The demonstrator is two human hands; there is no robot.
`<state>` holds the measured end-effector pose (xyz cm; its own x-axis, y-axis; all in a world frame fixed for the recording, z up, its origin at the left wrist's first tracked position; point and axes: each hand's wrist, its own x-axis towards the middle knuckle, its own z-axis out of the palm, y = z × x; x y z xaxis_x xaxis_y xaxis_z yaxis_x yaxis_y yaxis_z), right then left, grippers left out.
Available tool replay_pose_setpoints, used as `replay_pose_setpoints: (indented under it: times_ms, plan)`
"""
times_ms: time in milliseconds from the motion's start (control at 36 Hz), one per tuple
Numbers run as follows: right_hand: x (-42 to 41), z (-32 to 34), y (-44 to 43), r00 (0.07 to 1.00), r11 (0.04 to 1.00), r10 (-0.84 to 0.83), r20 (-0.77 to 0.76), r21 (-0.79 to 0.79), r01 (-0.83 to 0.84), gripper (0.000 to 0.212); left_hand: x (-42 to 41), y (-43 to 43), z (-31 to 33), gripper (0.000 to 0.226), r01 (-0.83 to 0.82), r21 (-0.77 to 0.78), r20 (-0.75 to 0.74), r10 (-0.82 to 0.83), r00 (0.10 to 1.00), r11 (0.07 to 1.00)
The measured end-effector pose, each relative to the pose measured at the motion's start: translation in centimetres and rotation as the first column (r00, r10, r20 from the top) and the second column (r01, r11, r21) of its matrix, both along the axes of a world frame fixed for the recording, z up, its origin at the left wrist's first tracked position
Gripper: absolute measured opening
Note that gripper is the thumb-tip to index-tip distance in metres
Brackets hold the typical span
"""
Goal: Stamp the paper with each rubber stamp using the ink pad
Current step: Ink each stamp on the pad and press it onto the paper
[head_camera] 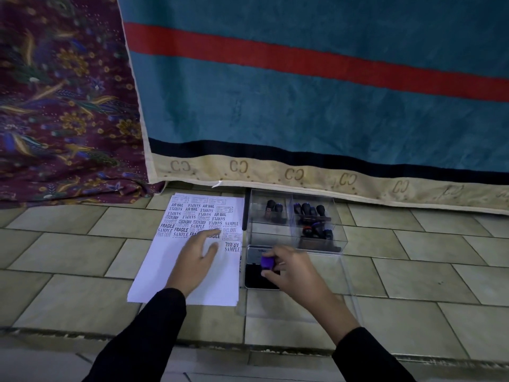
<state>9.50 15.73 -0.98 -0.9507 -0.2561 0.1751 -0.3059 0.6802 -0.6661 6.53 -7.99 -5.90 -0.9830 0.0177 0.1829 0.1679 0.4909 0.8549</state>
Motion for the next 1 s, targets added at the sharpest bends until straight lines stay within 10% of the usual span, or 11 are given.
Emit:
replay_pose_setpoints:
  times_ms: [194, 1000]
  plan:
    - [-1.4, 1.0, -1.8, 0.997, 0.996, -0.021, -0.077, -0.087, 0.014, 0.027, -0.2, -2.4, -3.3, 0.049, -0.086, -0.518, -0.049, 0.071, 0.996, 0.851]
    - [-5.6, 0.1, -7.7, 0.997, 0.992, 0.079, 0.0, 0.102, -0.078, 0.026, -0.2, -2.1, -3.2, 0.064, -0.112, -0.543, -0.04, 0.107, 0.993, 0.832]
